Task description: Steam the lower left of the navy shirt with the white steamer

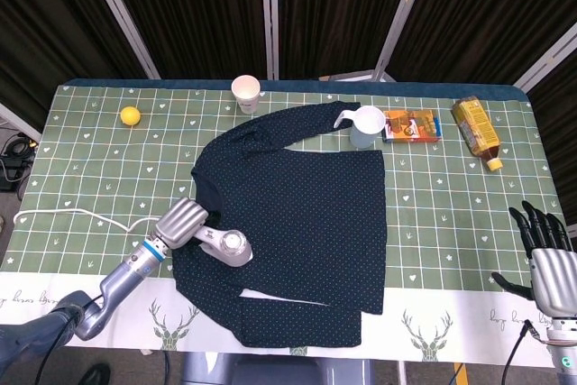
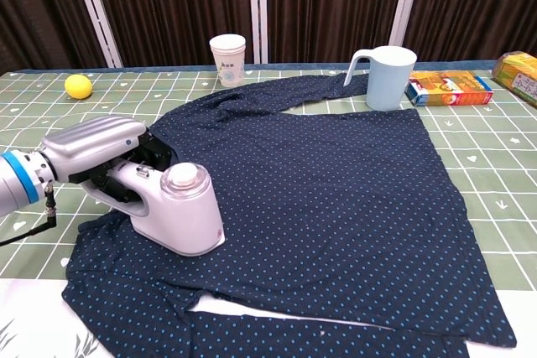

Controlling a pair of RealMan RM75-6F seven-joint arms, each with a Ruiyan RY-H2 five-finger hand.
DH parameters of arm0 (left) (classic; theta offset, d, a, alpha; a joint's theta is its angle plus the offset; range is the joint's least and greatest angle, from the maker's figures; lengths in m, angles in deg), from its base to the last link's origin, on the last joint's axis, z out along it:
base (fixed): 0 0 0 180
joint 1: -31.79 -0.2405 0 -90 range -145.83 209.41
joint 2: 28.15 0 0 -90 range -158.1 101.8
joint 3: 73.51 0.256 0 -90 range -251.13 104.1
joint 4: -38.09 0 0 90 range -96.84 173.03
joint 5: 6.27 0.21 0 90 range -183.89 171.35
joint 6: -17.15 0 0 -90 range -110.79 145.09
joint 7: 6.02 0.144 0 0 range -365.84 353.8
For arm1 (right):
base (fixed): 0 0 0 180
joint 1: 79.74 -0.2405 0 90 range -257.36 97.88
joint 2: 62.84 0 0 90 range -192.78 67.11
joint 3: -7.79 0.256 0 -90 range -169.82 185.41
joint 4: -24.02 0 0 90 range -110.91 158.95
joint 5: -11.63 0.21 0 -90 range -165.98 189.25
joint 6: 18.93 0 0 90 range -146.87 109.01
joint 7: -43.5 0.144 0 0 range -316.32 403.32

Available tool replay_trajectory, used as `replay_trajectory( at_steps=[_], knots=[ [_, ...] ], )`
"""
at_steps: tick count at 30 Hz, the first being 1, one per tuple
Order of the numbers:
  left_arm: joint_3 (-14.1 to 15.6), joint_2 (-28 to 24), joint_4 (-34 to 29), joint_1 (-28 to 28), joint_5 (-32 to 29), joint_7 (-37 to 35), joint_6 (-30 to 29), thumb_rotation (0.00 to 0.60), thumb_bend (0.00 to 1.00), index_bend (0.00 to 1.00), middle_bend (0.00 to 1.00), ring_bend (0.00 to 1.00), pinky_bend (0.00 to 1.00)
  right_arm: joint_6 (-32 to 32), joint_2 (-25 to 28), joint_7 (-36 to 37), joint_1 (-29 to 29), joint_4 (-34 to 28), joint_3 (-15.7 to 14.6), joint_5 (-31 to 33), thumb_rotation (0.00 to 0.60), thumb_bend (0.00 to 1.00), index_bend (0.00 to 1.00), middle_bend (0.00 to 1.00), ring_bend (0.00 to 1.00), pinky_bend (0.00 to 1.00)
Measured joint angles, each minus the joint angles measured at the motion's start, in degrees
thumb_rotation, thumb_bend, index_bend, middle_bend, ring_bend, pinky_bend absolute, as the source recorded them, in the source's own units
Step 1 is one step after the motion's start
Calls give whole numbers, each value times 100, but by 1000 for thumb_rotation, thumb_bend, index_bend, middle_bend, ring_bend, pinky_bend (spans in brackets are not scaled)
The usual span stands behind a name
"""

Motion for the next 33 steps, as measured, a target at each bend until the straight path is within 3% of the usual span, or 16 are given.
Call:
replay_trajectory(
  at_steps=[23,33],
  knots=[
    [-30,369,-540,186,212,381,-9,600,553,920,908,846,1000,27,32,81,23,10,4,4,600,0,0,0,0,0],
    [-507,396,-277,294,-119,349,-1,600,549,920,908,846,1000,-6,18,67,8,19,2,9,600,0,0,0,0,0]
  ],
)
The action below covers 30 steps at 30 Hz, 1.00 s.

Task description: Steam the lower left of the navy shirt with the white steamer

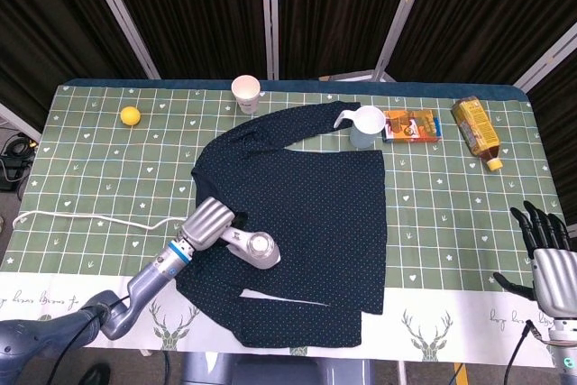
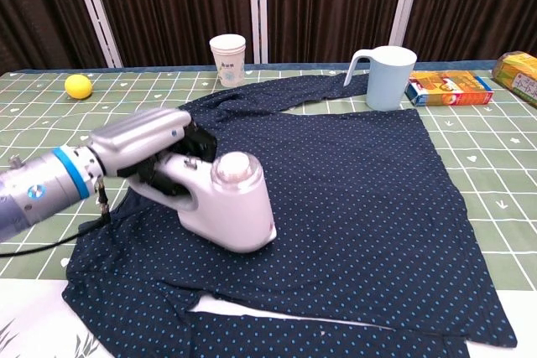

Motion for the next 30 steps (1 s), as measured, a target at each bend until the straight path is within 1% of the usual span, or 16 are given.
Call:
replay_trajectory(
  at_steps=[3,8,15,22,30],
  knots=[
    [-182,13,169,75,-109,-51,-10,600,549,920,908,846,1000,-17,-4,1,-8,5,4,12,600,0,0,0,0,0],
    [-367,108,538,202,-231,-89,25,600,548,920,908,846,1000,-76,-20,-14,-33,19,8,40,600,0,0,0,0,0],
    [-566,550,1298,387,-506,-320,322,600,547,922,908,846,1000,-104,-28,-29,-49,23,16,64,600,0,0,0,0,0],
    [-533,943,1907,472,-592,-517,543,600,548,922,908,846,1000,-111,-2,74,-39,47,40,125,600,0,0,0,0,0],
    [-312,1161,2048,449,-471,-648,486,600,547,922,908,846,1000,-83,23,135,-27,37,28,82,600,0,0,0,0,0]
  ],
)
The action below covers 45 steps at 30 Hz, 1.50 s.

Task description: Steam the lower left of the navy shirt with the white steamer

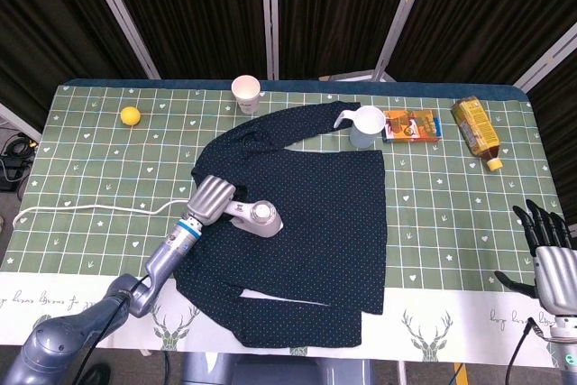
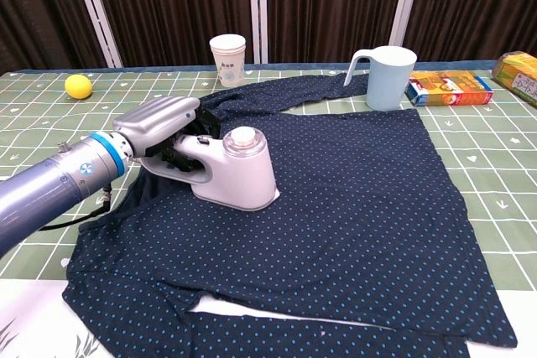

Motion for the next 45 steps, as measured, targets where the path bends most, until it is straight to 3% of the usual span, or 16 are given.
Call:
replay_trajectory(
  at_steps=[15,28,45],
  knots=[
    [329,-43,-570,-31,347,43,-318,600,546,922,908,846,1000,43,14,7,16,-13,-10,-39,600,0,0,0,0,0],
    [424,-275,-1185,63,539,479,-429,600,545,922,908,846,1000,37,7,-5,13,-9,-8,-32,600,0,0,0,0,0],
    [614,-303,-858,-105,606,390,-514,600,543,922,908,846,1000,42,14,2,15,-26,-14,-47,600,0,0,0,0,0]
  ],
)
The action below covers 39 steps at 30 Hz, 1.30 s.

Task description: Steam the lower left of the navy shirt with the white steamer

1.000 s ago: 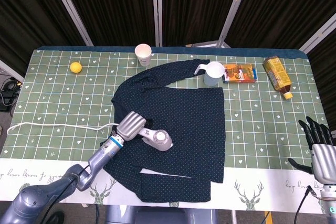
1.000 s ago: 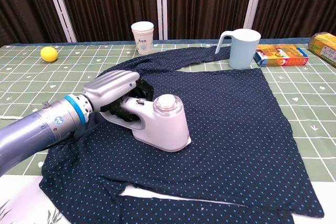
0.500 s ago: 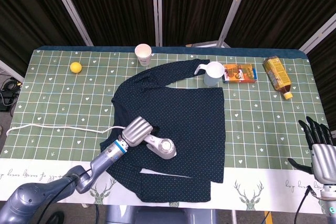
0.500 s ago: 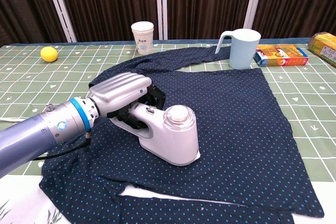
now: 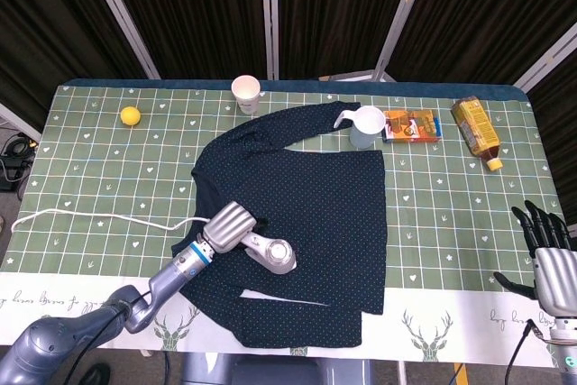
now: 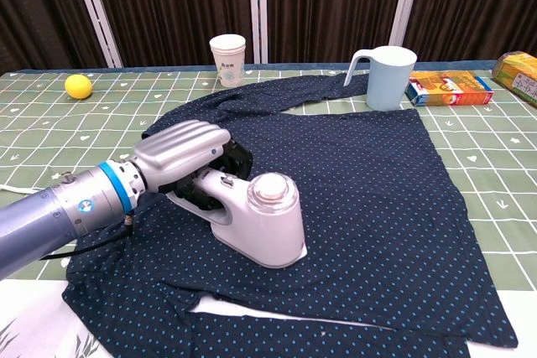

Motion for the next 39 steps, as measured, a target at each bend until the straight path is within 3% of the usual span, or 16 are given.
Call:
replay_trajectory(
  at_steps=[25,39],
  knots=[
    [84,-358,283,-166,-29,-200,-63,600,544,922,908,846,1000,7,-2,-37,-1,-30,-21,-41,600,0,0,0,0,0],
    [58,-169,-113,-67,59,-69,-99,600,544,922,908,846,1000,20,4,-18,3,-35,-27,-61,600,0,0,0,0,0]
  ],
)
